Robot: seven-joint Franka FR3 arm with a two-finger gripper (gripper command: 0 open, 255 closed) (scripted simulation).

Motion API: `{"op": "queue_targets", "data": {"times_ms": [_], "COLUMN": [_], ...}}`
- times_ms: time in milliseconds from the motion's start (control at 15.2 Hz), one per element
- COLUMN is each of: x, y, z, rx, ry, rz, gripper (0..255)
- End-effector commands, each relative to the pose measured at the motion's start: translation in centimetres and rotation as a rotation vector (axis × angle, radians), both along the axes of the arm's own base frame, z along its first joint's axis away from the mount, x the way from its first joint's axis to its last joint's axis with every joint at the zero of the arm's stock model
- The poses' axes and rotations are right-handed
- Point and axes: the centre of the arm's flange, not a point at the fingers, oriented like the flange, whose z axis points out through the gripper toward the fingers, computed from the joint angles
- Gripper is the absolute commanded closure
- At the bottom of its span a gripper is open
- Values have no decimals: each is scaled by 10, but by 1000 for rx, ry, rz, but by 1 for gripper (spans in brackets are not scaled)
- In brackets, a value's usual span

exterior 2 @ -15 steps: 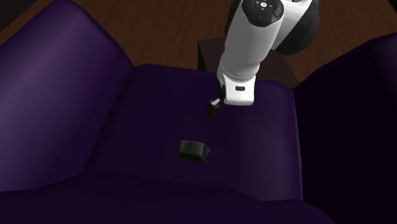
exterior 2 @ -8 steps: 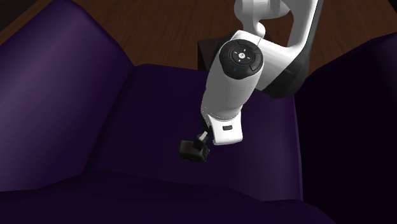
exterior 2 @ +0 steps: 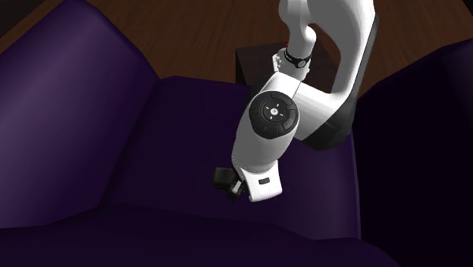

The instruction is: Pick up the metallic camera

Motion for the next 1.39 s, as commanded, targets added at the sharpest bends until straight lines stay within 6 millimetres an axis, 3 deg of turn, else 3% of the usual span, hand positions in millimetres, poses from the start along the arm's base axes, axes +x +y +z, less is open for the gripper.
{"op": "queue_targets", "data": {"times_ms": [0,198,264,858,1320], "x": [-1,-1,-1,-1,-1], "y": [-1,-1,-1,-1,-1], "z": [-11,-19,-19,-19,18], "rx": [0,0,0,0,0], "ry": [0,0,0,0,0], "rz": [1,1,1,1,1], "gripper": [0,0,255,255,255]}}
